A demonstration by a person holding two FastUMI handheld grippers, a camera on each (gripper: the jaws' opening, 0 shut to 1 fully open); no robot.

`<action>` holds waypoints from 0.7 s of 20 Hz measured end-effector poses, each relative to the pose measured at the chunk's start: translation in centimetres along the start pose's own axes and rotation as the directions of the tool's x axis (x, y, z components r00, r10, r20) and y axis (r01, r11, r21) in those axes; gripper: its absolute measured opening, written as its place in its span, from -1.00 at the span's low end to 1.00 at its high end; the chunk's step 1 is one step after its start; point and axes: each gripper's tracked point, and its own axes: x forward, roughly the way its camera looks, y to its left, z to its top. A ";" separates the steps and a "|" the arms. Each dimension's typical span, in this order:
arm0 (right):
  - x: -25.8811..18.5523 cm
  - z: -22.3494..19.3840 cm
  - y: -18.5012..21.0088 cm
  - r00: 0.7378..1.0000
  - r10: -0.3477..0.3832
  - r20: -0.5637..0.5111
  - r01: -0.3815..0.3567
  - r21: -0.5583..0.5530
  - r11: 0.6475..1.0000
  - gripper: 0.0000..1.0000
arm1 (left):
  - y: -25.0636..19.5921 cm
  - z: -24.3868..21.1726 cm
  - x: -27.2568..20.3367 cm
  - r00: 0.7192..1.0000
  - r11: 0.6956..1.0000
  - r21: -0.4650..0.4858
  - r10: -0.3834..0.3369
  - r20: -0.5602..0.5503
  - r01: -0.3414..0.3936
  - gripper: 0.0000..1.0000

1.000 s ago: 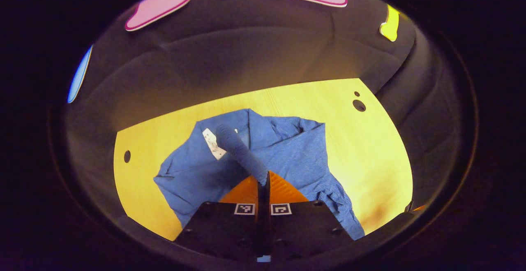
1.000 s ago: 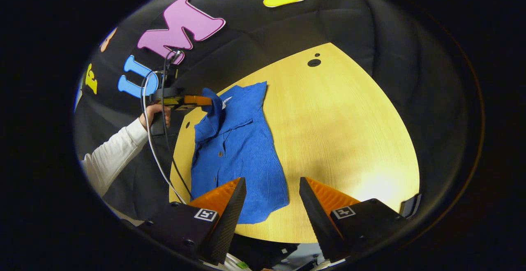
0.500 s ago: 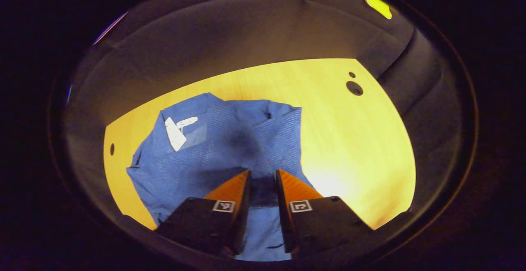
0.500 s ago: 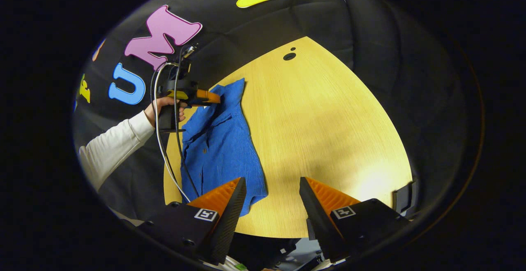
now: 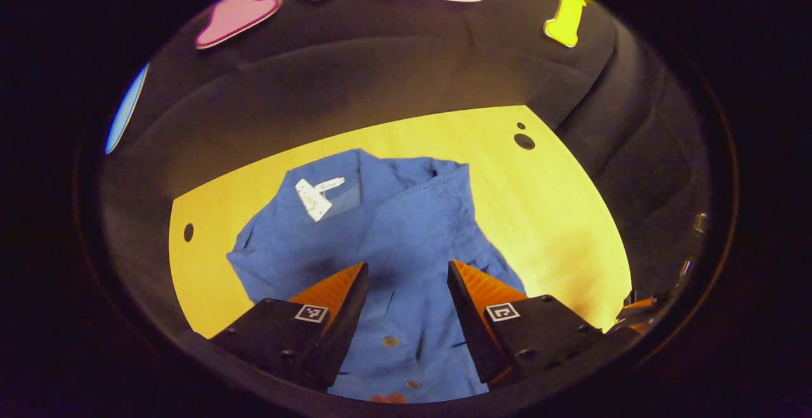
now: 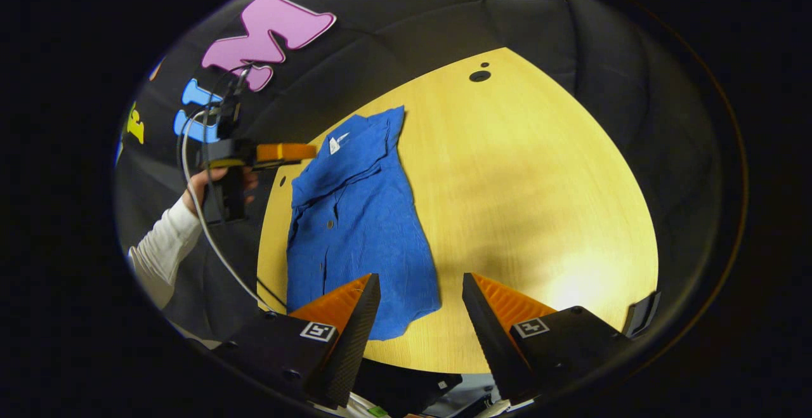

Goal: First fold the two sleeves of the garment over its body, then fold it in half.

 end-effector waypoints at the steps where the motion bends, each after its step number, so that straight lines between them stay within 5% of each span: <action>1: 0.5 -0.3 0.6 1.000 0.010 -0.014 -0.010 -0.005 1.000 0.71 | 2.3 -3.0 -1.0 0.999 1.000 -0.022 0.010 -0.032 -0.011 0.62; 4: 2.4 -1.7 1.6 0.997 0.012 -0.077 -0.013 -0.015 1.000 0.70 | 10.0 -15.1 -2.9 0.984 0.987 -0.121 0.082 -0.158 -0.102 0.71; 7: 3.5 -3.3 1.0 0.984 -0.045 -0.173 0.037 -0.047 0.998 0.72 | 11.5 -24.9 -3.3 0.958 0.952 -0.290 0.015 -0.287 -0.101 0.67; 14: 5.1 -5.8 -2.0 0.921 -0.200 -0.334 0.185 -0.075 0.980 0.81 | 11.0 -36.2 -2.7 0.914 0.899 -0.421 -0.068 -0.399 -0.117 0.66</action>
